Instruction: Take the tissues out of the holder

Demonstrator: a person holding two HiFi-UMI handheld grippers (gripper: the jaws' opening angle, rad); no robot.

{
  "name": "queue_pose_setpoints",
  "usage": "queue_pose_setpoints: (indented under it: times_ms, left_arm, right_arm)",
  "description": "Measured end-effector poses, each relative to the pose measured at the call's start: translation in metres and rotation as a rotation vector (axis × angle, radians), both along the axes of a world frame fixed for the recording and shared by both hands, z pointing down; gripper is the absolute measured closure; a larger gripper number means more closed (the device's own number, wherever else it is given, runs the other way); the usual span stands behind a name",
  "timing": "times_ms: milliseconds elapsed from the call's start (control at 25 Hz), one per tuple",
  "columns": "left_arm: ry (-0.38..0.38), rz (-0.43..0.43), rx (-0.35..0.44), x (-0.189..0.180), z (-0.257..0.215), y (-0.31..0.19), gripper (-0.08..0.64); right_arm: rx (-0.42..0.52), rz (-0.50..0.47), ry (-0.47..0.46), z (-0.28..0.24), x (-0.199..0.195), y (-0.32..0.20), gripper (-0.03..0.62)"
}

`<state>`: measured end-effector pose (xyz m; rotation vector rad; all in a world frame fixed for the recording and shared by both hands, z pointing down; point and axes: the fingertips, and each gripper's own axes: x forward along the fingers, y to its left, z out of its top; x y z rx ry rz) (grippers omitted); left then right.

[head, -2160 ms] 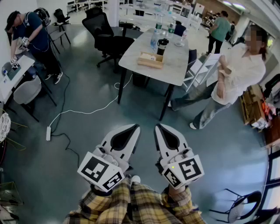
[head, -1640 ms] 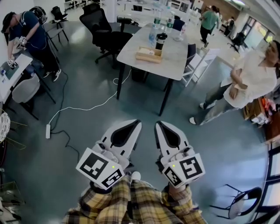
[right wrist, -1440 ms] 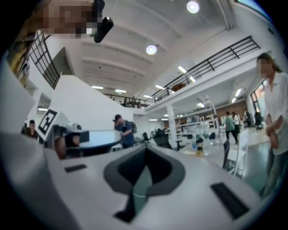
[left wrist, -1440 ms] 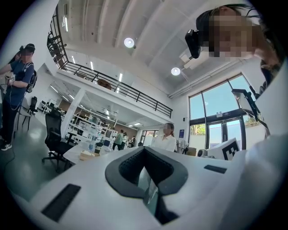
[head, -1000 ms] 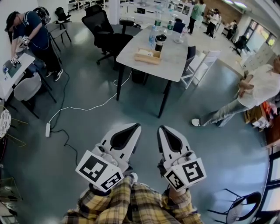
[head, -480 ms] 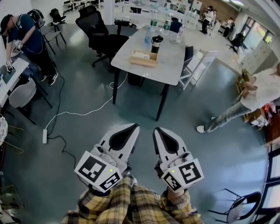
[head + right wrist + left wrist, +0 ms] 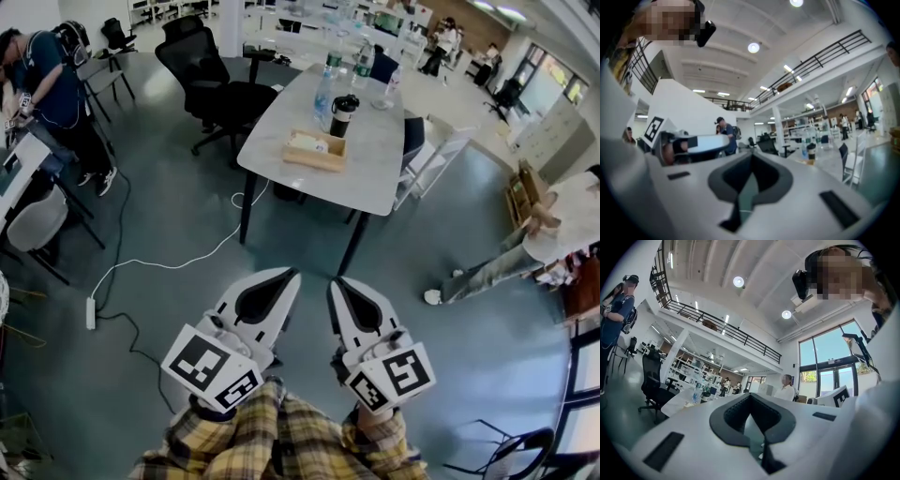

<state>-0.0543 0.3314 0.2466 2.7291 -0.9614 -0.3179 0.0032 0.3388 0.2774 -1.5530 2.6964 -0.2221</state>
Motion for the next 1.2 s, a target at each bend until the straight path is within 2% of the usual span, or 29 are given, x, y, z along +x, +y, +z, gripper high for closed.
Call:
queue_pose_setpoints:
  times_ms: [360, 760, 920, 1200]
  left_arm:
    - [-0.015, 0.021, 0.001, -0.029, 0.008, -0.069, 0.541]
    - [-0.012, 0.01, -0.017, -0.036, 0.02, -0.121, 0.541]
    - [-0.009, -0.005, -0.025, -0.029, 0.029, -0.157, 0.541]
    - [-0.019, -0.005, -0.042, 0.005, 0.035, -0.228, 0.541]
  right_arm:
    - [-0.019, 0.03, 0.02, 0.011, -0.025, -0.069, 0.583]
    - [-0.049, 0.022, 0.022, 0.025, -0.032, -0.122, 0.583]
    - [-0.053, 0.014, 0.005, 0.033, -0.021, -0.157, 0.583]
    - [-0.073, 0.032, -0.021, 0.04, 0.019, -0.229, 0.583]
